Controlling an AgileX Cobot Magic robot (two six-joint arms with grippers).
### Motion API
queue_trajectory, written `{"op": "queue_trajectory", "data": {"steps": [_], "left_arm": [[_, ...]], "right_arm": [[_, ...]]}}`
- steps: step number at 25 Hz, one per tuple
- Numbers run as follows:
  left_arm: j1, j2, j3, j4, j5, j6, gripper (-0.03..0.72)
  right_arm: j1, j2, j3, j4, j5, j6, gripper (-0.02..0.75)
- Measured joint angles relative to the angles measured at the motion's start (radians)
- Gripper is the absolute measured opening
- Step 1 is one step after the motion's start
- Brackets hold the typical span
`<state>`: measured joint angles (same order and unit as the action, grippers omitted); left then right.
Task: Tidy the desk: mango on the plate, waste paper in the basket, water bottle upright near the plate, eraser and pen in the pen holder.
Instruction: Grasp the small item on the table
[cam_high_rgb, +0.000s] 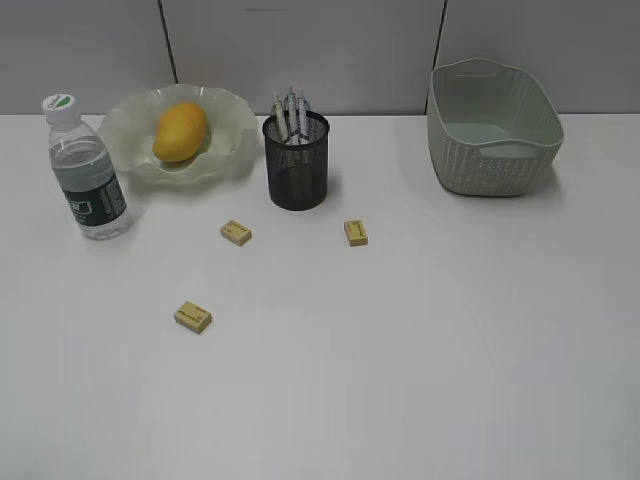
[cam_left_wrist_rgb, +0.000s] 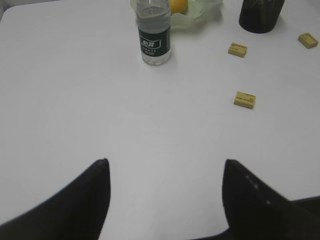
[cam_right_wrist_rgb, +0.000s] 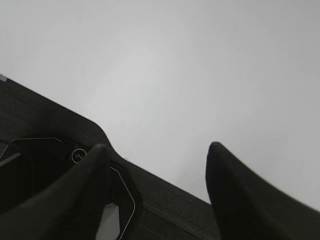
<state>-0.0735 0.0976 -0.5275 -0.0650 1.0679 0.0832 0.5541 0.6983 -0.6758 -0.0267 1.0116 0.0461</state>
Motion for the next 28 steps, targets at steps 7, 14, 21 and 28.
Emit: {"op": "queue_trajectory", "data": {"steps": [7,14,21,28], "left_arm": [[0.000,0.000,0.000,0.000,0.000,0.000,0.507],[0.000,0.000,0.000,0.000,0.000,0.000,0.494],[0.000,0.000,0.000,-0.001,0.000,0.000,0.491],[0.000,0.043,-0.089,-0.009,-0.142,0.000,0.491]], "right_arm": [[0.000,-0.213,0.114,-0.014,-0.001,0.000,0.491],[0.000,-0.316,0.133,-0.029,-0.032,0.002,0.491],[0.000,-0.316,0.140,-0.041,-0.044,0.003,0.491],[0.000,-0.316,0.140,-0.043,-0.044,0.004,0.491]]}}
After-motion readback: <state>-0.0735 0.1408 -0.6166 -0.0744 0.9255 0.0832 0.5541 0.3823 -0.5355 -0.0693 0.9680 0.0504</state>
